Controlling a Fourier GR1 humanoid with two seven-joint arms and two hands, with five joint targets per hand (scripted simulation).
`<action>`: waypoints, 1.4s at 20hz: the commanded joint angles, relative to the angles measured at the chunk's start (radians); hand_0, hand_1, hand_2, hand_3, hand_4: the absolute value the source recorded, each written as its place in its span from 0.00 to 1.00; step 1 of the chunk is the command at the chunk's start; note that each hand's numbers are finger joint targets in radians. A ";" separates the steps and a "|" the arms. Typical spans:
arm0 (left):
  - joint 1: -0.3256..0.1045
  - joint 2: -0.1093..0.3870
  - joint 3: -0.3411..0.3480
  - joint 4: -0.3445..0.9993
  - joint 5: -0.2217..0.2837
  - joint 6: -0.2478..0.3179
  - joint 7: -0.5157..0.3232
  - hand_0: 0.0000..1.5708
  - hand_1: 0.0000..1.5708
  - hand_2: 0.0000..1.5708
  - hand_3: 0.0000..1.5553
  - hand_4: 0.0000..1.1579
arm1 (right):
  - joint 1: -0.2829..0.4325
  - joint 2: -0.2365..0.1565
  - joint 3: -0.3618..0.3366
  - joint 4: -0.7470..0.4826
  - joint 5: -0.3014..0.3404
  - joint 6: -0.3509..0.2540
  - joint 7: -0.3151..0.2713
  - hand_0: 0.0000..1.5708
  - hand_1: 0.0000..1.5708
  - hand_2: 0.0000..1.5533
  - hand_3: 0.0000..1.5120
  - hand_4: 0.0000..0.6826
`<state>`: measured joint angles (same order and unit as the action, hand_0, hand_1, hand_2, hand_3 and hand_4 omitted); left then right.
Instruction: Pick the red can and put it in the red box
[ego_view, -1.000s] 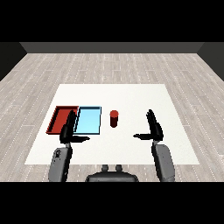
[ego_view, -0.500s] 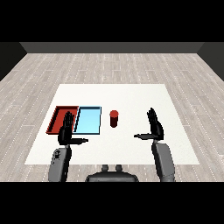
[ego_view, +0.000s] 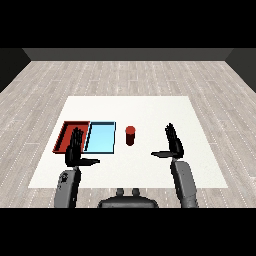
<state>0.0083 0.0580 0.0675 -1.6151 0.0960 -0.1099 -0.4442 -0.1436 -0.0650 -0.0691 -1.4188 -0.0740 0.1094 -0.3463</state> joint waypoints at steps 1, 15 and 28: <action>-0.021 0.001 -0.003 -0.018 0.013 -0.004 0.043 0.00 0.00 0.00 0.00 0.00 | -0.088 0.007 -0.021 0.101 -0.011 -0.014 -0.001 0.00 0.00 0.00 0.00 0.00; -0.042 -0.041 -0.008 0.072 -0.005 0.023 -0.032 0.00 0.00 0.00 0.00 0.00 | -0.213 0.051 0.010 0.167 -0.016 -0.065 0.109 0.00 0.00 0.00 0.00 0.00; 0.067 -0.048 -0.039 -0.107 -0.020 0.054 0.036 0.00 0.00 0.00 0.00 0.00 | -0.278 0.065 0.119 0.410 -0.156 -0.128 -0.036 0.00 0.00 0.00 0.00 0.00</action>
<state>0.0277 0.0321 0.0642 -1.6465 0.1008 -0.0853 -0.4409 -0.4084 -0.0017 0.0218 -1.0268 -0.2066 0.0003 -0.3885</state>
